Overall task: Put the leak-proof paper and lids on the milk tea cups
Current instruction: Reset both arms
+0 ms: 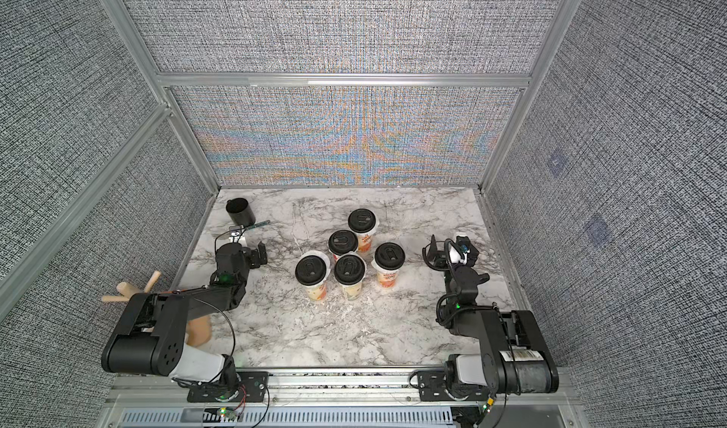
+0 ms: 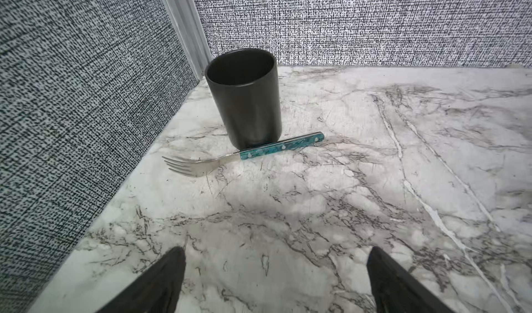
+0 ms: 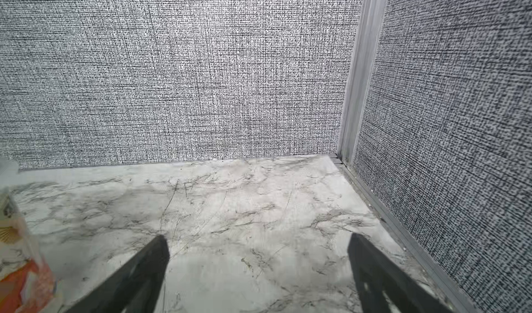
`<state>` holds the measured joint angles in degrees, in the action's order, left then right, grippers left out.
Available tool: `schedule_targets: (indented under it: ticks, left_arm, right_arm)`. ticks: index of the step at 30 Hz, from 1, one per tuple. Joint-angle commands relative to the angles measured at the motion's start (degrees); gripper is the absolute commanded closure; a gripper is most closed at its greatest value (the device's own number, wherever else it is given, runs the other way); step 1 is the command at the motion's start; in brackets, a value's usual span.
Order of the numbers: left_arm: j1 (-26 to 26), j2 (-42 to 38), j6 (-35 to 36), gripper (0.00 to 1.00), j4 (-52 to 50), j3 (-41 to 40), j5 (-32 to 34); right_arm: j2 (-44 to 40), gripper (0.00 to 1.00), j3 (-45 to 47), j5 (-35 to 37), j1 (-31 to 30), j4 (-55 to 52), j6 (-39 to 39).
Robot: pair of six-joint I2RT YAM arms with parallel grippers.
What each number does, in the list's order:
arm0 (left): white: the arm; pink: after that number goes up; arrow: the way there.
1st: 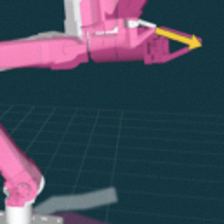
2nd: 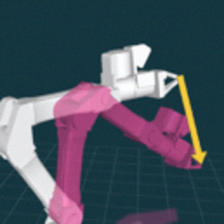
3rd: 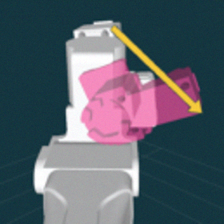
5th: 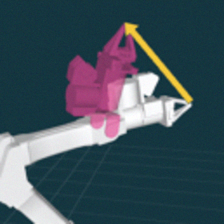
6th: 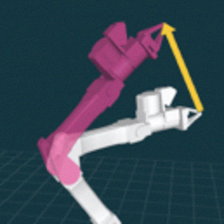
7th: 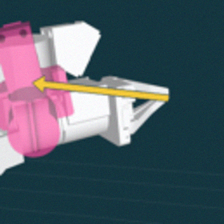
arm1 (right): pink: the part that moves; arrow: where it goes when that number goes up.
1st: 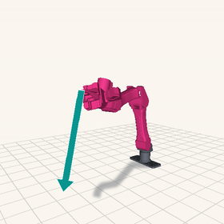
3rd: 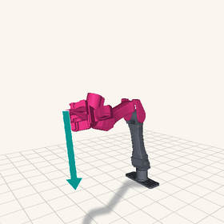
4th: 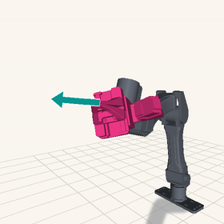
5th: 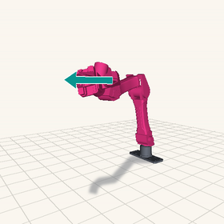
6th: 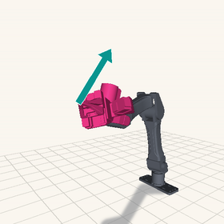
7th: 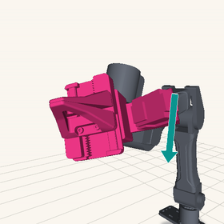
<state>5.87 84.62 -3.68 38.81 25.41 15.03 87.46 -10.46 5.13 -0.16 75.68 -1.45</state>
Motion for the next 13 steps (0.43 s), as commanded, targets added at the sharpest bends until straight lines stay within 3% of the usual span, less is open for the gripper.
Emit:
schedule_targets:
  ticks: [1,13]
  left_arm:
    - [-0.15,-0.17,-0.40,0.00,-0.79,0.34,-0.26]
    - [-0.10,-0.24,-0.40,0.00,-0.75,0.34,-0.26]
  right_arm:
    - [0.38,0.02,0.08,0.42,-0.26,1.53,0.31]
    - [0.41,0.02,-2.14,1.29,-0.83,-2.91,0.66]
